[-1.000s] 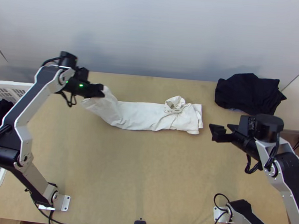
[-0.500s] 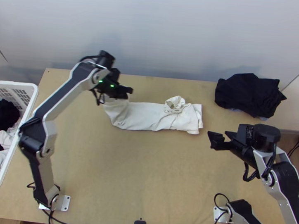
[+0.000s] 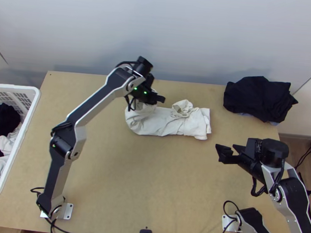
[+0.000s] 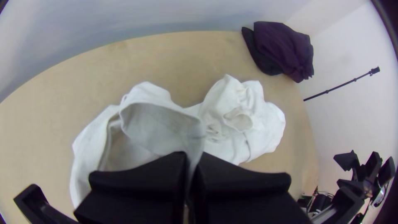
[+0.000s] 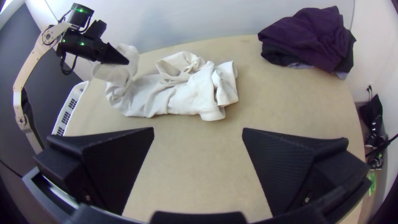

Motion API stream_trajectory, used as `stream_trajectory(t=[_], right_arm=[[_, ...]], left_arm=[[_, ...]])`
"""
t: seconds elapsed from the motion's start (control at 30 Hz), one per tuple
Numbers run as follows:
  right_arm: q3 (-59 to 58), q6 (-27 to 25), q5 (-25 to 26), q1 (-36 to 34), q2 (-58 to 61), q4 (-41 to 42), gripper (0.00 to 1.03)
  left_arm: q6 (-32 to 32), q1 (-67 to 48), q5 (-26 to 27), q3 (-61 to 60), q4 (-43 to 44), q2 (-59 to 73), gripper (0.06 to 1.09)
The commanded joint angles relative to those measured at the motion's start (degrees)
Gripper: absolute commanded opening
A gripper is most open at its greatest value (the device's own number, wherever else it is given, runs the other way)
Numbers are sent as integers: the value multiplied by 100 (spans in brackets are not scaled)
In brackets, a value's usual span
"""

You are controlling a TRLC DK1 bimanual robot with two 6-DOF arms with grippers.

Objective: Fold the t-shirt

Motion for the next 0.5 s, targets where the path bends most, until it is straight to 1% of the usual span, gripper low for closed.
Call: stream_trajectory(t=[0.0, 0.17, 0.3, 0.47], right_arm=[[-371, 98, -101, -88, -247, 68, 99], [-626, 150, -127, -114, -370, 156, 99], [-836, 230, -171, -158, -502, 244, 99], [-889, 247, -180, -202, -598, 288, 99]], left_arm=[[-96, -388, -110, 310, 254, 268, 10], [-350, -607, -110, 310, 552, 374, 10], [-553, -871, -110, 310, 1018, 479, 10], [-640, -1196, -101, 310, 1721, 576, 10]])
